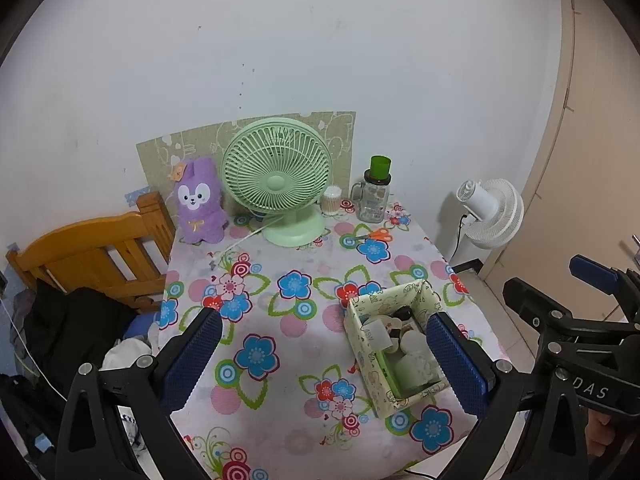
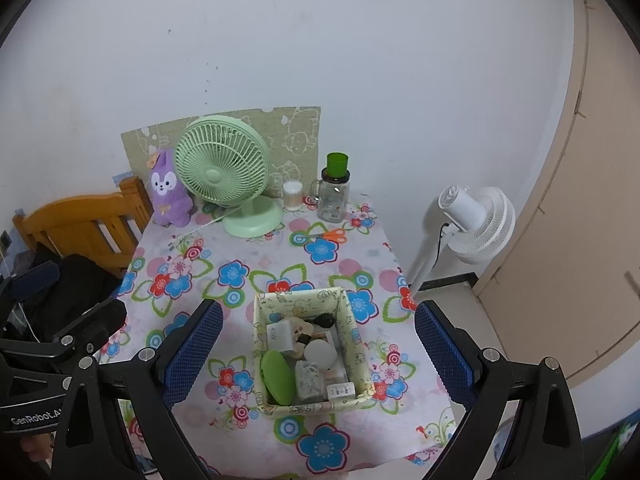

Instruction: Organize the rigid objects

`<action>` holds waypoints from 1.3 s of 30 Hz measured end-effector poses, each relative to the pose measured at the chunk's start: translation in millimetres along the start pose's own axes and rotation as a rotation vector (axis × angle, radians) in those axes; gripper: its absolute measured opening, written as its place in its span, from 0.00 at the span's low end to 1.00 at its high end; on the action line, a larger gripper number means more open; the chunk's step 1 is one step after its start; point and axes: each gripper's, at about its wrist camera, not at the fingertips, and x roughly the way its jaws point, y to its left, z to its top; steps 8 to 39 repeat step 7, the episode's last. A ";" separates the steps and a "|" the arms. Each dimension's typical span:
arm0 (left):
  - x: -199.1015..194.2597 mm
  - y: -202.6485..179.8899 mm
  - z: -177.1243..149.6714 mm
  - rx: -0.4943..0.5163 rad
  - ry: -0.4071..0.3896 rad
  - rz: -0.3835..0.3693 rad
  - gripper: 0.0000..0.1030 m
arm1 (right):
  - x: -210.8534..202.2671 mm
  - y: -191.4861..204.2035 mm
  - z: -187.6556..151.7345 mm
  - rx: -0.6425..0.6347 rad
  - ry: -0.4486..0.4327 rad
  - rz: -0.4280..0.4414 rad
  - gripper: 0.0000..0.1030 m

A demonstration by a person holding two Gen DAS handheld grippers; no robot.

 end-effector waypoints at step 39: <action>1.6 4.8 -2.5 -0.005 -0.001 0.003 1.00 | 1.4 4.7 -1.1 0.002 0.017 -0.004 0.95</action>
